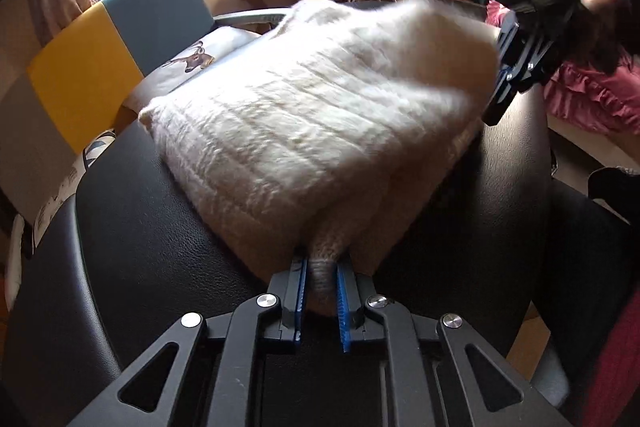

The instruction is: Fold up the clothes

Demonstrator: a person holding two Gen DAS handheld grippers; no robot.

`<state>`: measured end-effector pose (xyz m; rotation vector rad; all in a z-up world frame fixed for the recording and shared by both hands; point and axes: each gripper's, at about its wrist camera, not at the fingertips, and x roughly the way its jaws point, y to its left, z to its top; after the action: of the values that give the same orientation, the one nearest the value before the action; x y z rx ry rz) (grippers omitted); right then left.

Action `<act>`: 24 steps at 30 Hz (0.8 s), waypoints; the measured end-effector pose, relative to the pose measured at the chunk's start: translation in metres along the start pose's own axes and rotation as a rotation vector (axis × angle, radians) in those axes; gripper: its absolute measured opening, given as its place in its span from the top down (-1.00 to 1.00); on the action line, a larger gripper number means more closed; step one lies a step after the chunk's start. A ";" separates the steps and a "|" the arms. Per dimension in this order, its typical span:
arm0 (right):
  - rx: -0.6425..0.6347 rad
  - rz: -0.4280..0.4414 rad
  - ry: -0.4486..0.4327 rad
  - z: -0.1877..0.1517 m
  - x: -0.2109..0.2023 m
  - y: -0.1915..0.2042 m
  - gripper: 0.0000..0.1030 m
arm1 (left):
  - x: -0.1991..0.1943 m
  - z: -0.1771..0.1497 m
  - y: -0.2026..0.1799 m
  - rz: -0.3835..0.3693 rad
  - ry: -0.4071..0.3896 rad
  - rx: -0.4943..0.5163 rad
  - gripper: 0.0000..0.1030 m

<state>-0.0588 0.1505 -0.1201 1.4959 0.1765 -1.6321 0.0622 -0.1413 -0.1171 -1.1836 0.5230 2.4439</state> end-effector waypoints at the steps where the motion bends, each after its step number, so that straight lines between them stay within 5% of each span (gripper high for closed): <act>1: 0.024 0.056 -0.050 -0.001 -0.015 -0.001 0.64 | -0.001 0.000 0.000 0.002 0.003 0.014 0.75; 6: 0.129 0.256 -0.317 0.006 -0.082 -0.003 0.39 | 0.002 0.005 0.000 0.006 0.019 0.051 0.75; 9: 0.248 0.391 -0.340 0.021 -0.070 -0.013 0.24 | 0.003 0.006 -0.004 0.012 0.023 0.081 0.75; 14: 0.524 0.463 -0.278 0.041 -0.018 -0.042 0.14 | 0.002 0.005 -0.003 -0.001 0.021 0.075 0.74; 17: 0.591 0.523 -0.339 0.046 -0.008 -0.050 0.14 | 0.003 0.005 -0.002 -0.002 0.016 0.083 0.74; 20: 0.570 0.426 -0.300 0.058 0.005 -0.045 0.14 | 0.003 0.005 0.000 -0.012 0.012 0.085 0.74; 21: 0.510 0.327 -0.273 0.063 0.008 -0.038 0.28 | 0.003 0.005 0.000 -0.014 0.011 0.091 0.74; 22: 0.451 0.220 -0.248 0.069 0.009 -0.031 0.69 | 0.003 0.005 0.000 -0.016 0.009 0.096 0.74; 24: 0.364 0.137 -0.256 0.078 0.000 -0.016 0.75 | 0.003 0.005 0.001 -0.020 0.006 0.108 0.74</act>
<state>-0.1270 0.1108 -0.1070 1.5045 -0.3758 -1.7893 0.0568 -0.1390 -0.1168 -1.1470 0.6334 2.3642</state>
